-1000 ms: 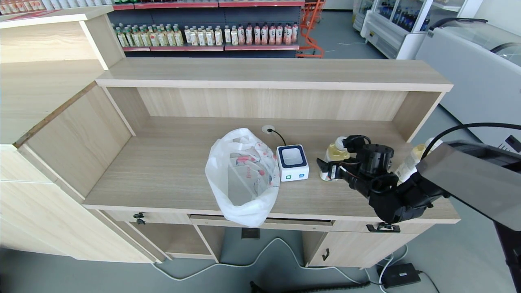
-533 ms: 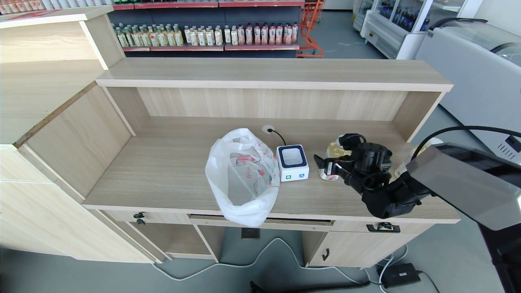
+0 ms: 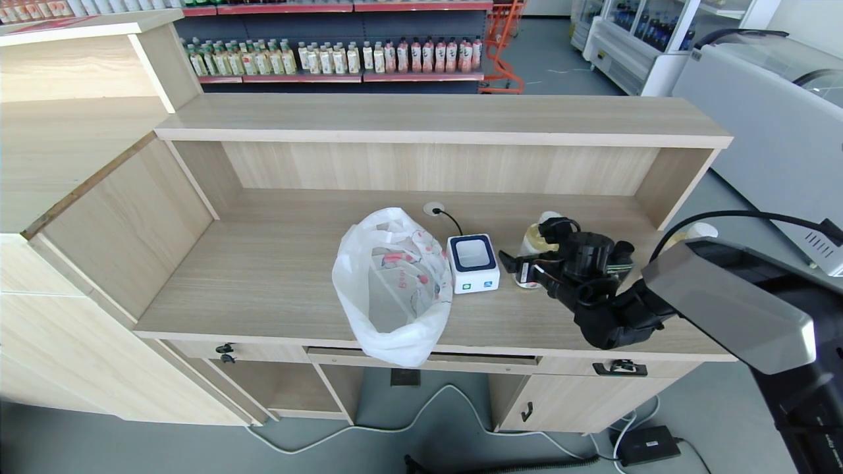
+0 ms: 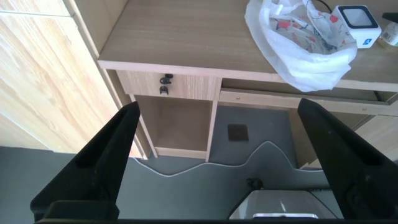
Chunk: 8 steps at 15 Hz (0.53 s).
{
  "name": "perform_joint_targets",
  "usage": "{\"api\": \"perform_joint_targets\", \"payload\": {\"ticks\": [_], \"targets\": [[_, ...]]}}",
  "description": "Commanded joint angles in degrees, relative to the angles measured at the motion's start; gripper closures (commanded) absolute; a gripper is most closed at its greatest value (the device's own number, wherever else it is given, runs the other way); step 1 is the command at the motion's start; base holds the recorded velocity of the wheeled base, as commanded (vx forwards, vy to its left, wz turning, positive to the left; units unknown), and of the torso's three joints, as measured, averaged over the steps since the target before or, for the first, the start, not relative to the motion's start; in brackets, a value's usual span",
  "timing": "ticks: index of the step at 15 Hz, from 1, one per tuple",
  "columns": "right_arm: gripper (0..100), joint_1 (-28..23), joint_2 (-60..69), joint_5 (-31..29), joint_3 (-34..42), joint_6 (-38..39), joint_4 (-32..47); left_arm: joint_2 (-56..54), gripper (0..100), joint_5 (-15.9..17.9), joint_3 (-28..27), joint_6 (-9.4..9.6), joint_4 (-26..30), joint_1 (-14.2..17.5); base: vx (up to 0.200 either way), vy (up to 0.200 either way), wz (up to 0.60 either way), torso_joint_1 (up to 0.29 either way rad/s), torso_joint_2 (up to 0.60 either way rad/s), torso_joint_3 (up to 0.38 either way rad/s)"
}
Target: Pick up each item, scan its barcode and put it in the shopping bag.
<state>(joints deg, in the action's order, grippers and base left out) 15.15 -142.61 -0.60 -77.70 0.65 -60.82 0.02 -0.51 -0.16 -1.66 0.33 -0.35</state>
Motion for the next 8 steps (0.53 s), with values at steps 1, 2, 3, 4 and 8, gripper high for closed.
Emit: {"api": "perform_joint_targets", "payload": {"ticks": [1,2,3,4,8], "targets": [[0,-0.12,-1.27,0.69,-1.22,-0.03,0.00,-0.02,0,-0.02,-0.02,-0.01,0.02,0.00,0.000,0.000,0.00,0.000,0.00,0.000],[0,-0.04,-2.24,1.48,-2.98,-0.03,0.09,-0.02,0,-0.02,-0.02,-0.01,0.02,0.00,0.000,0.000,0.00,0.000,0.00,0.000],[0,0.05,-2.68,2.00,-3.95,-0.03,0.44,-0.02,0,-0.02,-0.02,-0.01,0.02,0.00,0.000,0.000,0.00,0.000,0.00,0.000],[0,0.14,-3.47,2.71,-4.91,-0.03,0.44,-0.02,0,-0.02,-0.02,-0.01,0.02,0.00,0.000,0.000,0.00,0.000,0.00,0.000],[0,0.67,-5.40,3.50,-6.32,-0.12,-0.09,-0.02,0,-0.02,-0.02,-0.01,0.02,0.00,0.000,0.000,0.00,0.000,0.00,0.000]]}}
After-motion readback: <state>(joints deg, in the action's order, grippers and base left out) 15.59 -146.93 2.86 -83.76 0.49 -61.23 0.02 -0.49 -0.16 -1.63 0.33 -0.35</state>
